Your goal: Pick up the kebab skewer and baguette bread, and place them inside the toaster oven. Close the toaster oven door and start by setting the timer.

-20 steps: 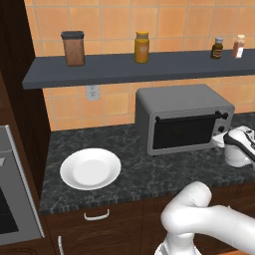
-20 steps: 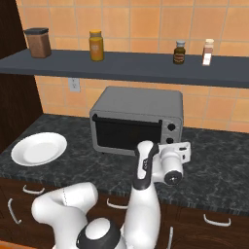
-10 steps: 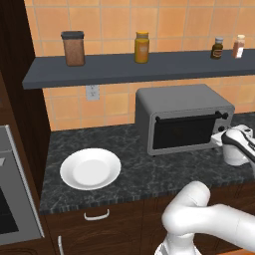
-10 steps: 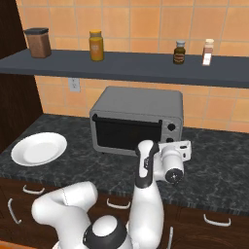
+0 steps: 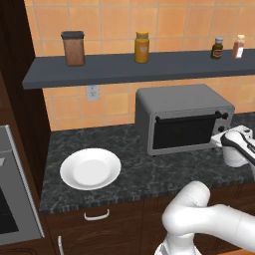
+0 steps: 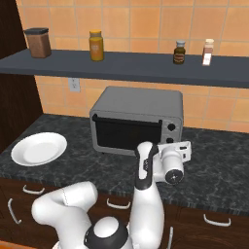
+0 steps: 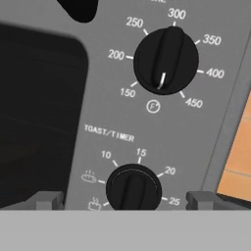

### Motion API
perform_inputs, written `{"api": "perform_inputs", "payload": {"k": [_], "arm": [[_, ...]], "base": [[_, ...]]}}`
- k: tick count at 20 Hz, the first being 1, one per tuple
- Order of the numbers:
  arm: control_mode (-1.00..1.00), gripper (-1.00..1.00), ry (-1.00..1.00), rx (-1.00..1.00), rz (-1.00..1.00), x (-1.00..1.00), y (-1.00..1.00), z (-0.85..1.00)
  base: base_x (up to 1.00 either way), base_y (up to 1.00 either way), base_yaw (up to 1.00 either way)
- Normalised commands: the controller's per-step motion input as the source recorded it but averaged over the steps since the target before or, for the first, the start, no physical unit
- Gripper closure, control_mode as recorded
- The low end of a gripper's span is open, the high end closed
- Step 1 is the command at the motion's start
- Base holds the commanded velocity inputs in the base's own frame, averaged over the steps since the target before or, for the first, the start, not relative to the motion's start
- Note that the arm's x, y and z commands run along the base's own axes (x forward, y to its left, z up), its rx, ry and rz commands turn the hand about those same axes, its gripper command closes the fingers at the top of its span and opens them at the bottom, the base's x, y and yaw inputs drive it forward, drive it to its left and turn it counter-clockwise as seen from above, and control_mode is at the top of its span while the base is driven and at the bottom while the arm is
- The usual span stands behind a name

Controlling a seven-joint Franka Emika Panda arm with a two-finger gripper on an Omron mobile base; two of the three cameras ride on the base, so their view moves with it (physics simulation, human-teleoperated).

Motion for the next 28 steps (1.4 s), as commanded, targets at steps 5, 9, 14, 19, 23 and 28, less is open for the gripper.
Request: {"api": "perform_inputs", "payload": {"k": [5,9,14,19,23,28], "arm": [[-1.0,-1.0,0.0,-0.01,0.0,0.03,-0.02,0.0],[-1.0,-1.0,0.0,-0.01,0.0,0.03,-0.02,0.0],[-1.0,-1.0,-0.02,-0.01,0.0,0.03,0.0,0.0],[-1.0,-1.0,-0.05,-0.02,0.0,0.0,0.0,0.0],[-1.0,-1.0,-0.05,-0.02,0.0,0.02,0.0,0.0],[-1.0,-1.0,-0.01,0.0,0.0,0.07,0.0,0.0]], "base": [[0.0,0.0,0.0],[0.0,0.0,0.0],[0.0,0.0,0.0],[0.0,0.0,0.0],[0.0,0.0,0.0],[0.0,0.0,0.0]]}}
